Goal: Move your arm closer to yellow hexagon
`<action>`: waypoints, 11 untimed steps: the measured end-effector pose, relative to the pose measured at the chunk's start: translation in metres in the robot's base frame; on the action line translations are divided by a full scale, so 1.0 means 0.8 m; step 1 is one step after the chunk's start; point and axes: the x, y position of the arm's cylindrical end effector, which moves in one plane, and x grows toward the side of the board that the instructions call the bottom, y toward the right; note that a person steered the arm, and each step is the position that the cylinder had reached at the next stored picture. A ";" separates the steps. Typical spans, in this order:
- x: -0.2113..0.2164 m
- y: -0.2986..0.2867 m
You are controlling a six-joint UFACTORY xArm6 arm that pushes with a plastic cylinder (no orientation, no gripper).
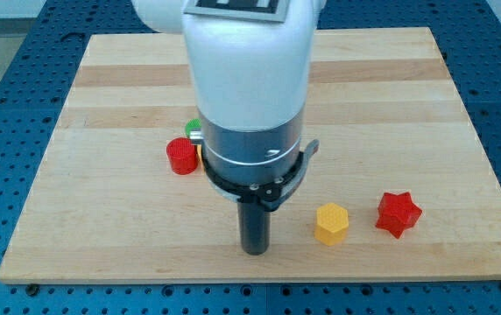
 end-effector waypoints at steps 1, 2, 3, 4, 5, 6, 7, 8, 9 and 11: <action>0.001 -0.029; 0.001 -0.053; 0.001 -0.070; 0.001 -0.070; 0.001 -0.033; 0.001 0.004; 0.001 0.036; 0.025 0.039; 0.031 0.067; -0.009 0.113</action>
